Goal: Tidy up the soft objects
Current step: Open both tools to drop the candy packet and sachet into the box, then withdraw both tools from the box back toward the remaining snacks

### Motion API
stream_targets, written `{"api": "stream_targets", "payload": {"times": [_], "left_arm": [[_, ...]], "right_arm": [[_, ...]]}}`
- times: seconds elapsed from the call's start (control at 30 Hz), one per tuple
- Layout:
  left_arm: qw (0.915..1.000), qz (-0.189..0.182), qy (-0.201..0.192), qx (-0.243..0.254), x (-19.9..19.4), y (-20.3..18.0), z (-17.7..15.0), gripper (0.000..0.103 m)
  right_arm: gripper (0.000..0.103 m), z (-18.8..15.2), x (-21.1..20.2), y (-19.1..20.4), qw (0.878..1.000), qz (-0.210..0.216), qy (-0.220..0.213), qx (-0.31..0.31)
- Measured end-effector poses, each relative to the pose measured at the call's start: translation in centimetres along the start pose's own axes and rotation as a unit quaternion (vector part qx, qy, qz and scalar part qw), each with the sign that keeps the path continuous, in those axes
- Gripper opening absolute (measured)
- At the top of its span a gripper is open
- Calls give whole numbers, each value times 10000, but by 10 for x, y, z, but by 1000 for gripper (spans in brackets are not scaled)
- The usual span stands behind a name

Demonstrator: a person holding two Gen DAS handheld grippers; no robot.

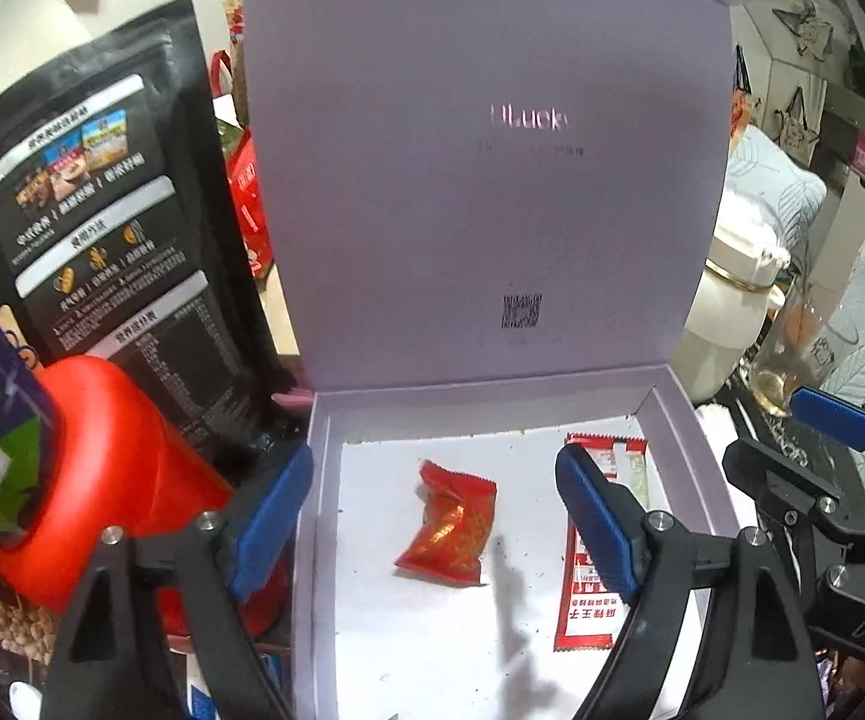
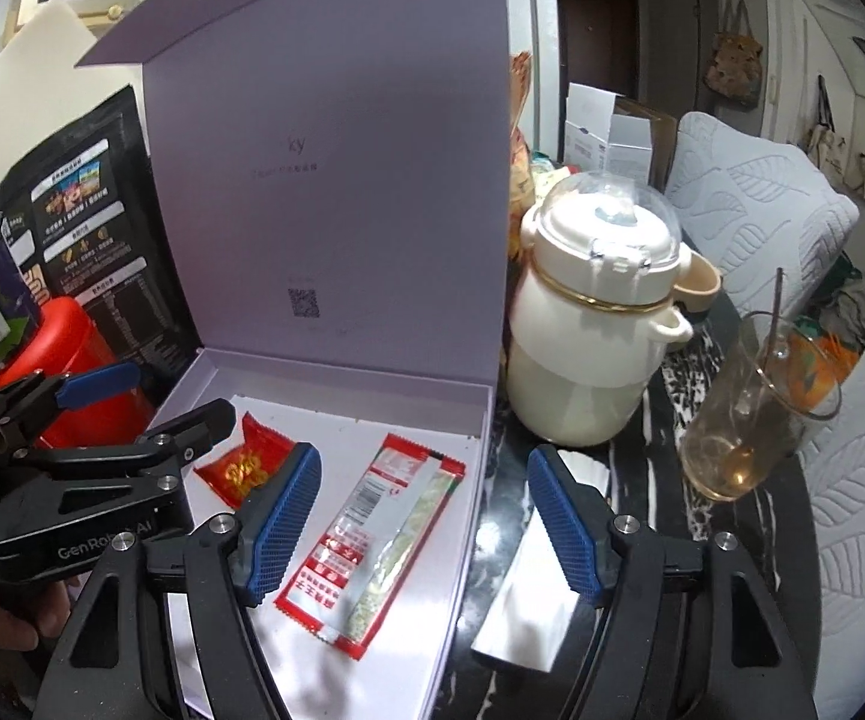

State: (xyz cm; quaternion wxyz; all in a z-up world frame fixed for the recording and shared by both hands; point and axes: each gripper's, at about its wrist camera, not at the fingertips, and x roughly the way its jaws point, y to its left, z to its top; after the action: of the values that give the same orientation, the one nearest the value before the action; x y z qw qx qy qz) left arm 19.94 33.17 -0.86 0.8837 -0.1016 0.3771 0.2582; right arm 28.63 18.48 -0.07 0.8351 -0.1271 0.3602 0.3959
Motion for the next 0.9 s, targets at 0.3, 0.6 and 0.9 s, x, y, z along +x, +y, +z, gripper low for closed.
{"api": "stream_targets", "payload": {"times": [0.3, 0.6, 0.9], "left_arm": [[9993, -178, -302, -93, -43, -5, 12, 83], [9973, -127, -718, 60, -98, -16, 23, 83], [9932, -113, -1143, 189, -159, -24, 21, 83]], "right_arm": [[72, 11, -29, 2, 9997, -92, -206, -132], [72, 22, -82, 7, 9977, -190, -613, -228], [72, 21, -145, 14, 9934, -233, -1084, -297]]}}
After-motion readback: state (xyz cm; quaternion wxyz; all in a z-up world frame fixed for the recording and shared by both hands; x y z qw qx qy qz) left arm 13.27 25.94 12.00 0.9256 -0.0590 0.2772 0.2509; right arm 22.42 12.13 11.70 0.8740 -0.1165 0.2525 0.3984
